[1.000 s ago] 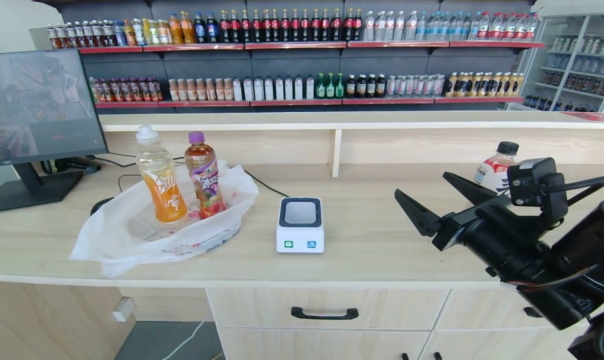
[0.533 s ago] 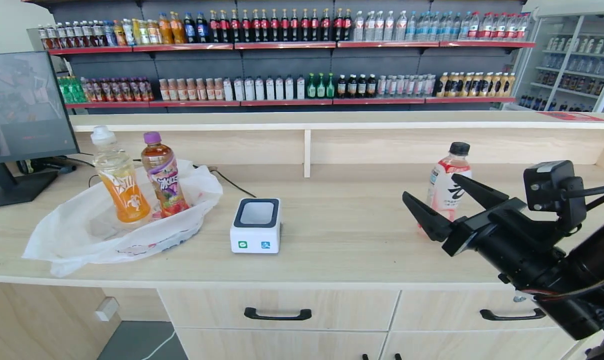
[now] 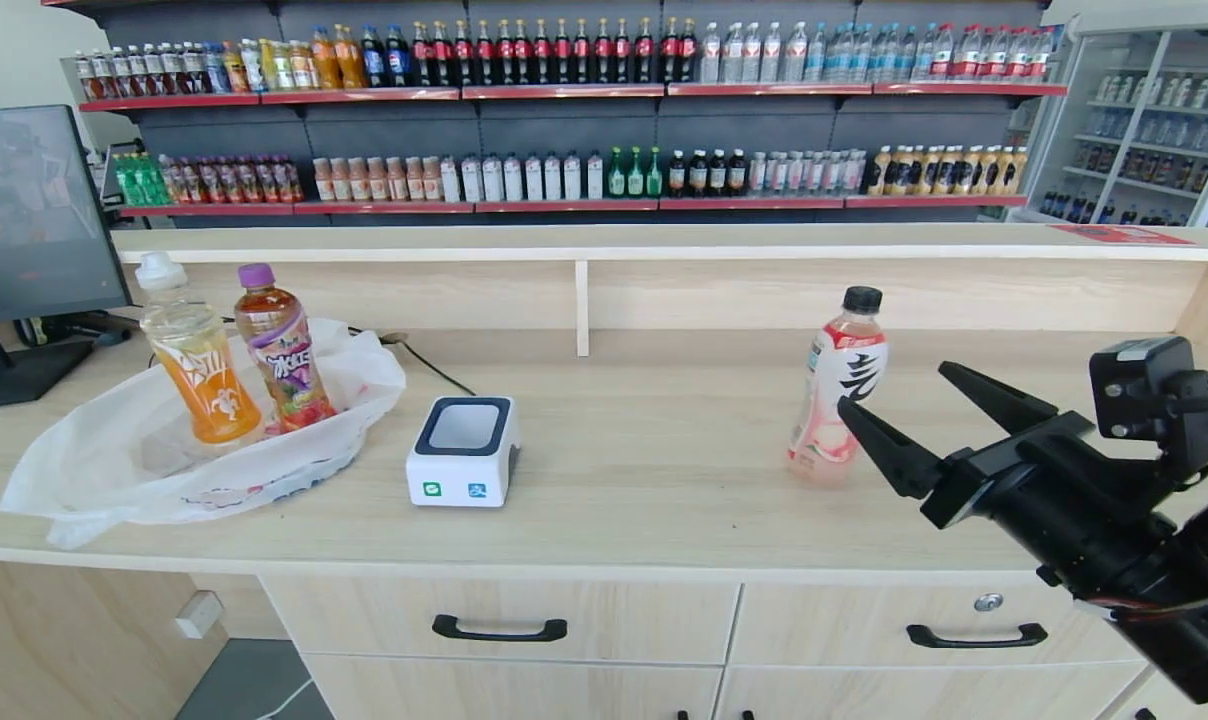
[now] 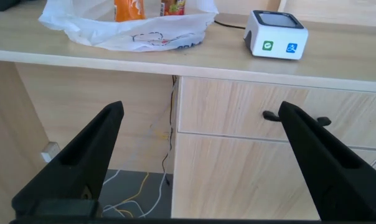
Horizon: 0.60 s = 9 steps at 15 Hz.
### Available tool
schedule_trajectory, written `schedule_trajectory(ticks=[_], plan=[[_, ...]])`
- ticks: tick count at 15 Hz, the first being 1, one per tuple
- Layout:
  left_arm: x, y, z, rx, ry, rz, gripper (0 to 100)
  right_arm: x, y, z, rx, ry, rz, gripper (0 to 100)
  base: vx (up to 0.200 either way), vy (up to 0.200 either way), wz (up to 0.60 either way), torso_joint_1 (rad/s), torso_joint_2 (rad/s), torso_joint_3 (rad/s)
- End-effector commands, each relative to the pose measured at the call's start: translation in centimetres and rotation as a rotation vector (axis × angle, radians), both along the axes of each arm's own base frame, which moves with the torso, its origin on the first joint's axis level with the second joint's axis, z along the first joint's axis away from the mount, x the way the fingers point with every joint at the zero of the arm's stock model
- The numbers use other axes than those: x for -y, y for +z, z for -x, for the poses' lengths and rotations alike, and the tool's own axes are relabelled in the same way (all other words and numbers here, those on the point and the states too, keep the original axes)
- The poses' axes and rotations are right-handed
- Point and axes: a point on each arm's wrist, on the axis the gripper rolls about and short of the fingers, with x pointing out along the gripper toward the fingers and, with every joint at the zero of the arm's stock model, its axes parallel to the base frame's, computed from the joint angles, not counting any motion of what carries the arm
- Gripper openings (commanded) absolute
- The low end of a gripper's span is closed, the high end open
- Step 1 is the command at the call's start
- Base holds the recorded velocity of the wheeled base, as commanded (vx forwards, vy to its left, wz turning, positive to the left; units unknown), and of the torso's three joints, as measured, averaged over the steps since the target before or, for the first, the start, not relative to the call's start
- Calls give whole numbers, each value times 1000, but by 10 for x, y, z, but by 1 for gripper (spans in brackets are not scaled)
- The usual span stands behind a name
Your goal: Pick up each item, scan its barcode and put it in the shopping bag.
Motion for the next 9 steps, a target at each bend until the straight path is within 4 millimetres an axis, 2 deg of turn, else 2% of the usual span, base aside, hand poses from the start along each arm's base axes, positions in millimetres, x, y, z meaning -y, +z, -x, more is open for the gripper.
schedule_trajectory(ticks=[1,4,6,7,9], plan=[[0,0,0,0,1,0,100,5,-4,-5,-15,-28,8,100,0,0,0,0,0,0],[0,0,0,1,1,0,100,11,-13,-16,-51,-71,21,100,0,0,0,0,0,0],[0,0,0,0,1,0,100,11,-18,-32,-63,-95,25,100,0,0,0,0,0,0],[0,0,0,0,1,0,100,22,-23,-44,-80,-151,30,100,0,0,0,0,0,0],[0,0,0,0,2,0,100,27,-31,-57,-104,-184,32,100,0,0,0,0,0,0]])
